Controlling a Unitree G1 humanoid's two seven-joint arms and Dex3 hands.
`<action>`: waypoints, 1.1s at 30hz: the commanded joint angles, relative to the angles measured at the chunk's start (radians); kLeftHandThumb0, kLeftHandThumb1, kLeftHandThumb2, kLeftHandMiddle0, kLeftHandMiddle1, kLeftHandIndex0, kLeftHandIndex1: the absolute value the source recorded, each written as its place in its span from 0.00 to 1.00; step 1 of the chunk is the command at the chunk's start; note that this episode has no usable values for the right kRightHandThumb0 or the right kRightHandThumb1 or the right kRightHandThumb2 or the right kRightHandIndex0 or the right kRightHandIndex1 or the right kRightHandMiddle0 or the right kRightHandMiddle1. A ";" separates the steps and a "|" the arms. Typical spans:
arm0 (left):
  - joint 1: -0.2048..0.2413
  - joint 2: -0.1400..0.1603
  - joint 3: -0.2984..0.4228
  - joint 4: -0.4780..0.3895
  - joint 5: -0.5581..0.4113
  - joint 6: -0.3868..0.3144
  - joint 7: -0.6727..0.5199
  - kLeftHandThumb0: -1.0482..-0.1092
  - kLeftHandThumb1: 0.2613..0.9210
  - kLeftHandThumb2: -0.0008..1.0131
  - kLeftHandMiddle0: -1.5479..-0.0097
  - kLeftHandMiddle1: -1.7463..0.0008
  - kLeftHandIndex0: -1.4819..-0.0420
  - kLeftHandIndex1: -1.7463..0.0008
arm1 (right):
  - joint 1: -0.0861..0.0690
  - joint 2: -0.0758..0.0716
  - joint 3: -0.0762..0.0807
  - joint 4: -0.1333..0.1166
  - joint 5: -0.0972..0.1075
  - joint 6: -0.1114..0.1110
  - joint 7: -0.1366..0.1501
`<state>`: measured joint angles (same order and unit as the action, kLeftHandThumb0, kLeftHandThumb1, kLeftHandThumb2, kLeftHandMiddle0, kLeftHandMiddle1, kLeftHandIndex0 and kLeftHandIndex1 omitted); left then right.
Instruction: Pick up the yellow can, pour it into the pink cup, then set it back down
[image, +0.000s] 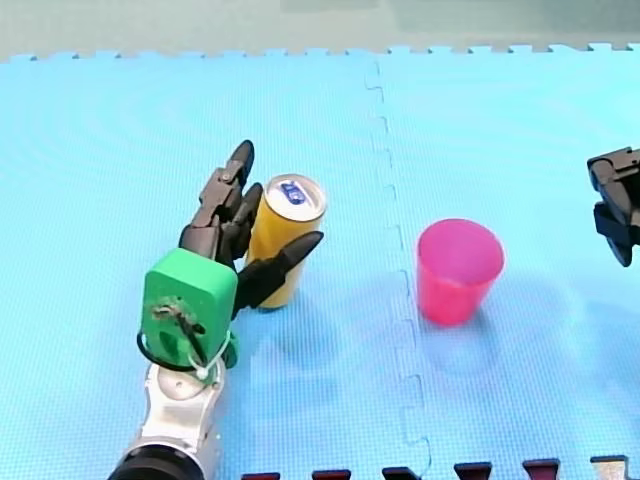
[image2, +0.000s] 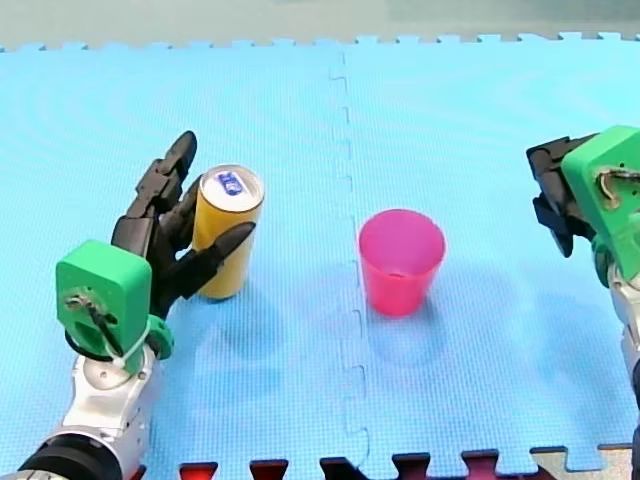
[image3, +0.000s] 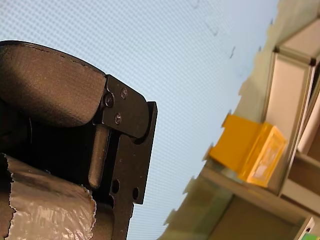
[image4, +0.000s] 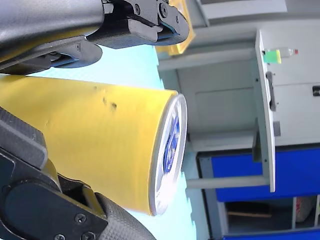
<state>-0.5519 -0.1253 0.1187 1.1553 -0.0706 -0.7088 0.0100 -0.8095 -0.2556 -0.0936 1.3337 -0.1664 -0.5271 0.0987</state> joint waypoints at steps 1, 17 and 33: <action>0.001 -0.005 -0.001 -0.013 0.038 0.001 0.106 0.51 0.69 0.01 0.38 0.94 0.42 0.97 | 0.002 -0.007 0.000 -0.001 0.001 -0.006 -0.001; 0.009 -0.010 -0.062 -0.020 0.224 -0.035 0.479 0.75 0.81 0.00 0.12 0.94 0.17 0.99 | -0.006 -0.007 0.006 -0.002 -0.007 -0.006 -0.010; 0.011 0.011 -0.091 -0.022 0.263 -0.043 0.531 0.75 0.80 0.00 0.11 0.97 0.18 1.00 | -0.014 -0.004 0.013 0.000 -0.014 -0.001 -0.019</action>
<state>-0.5400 -0.1194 0.0285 1.1383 0.1908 -0.7429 0.5383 -0.8179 -0.2566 -0.0810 1.3332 -0.1807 -0.5288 0.0831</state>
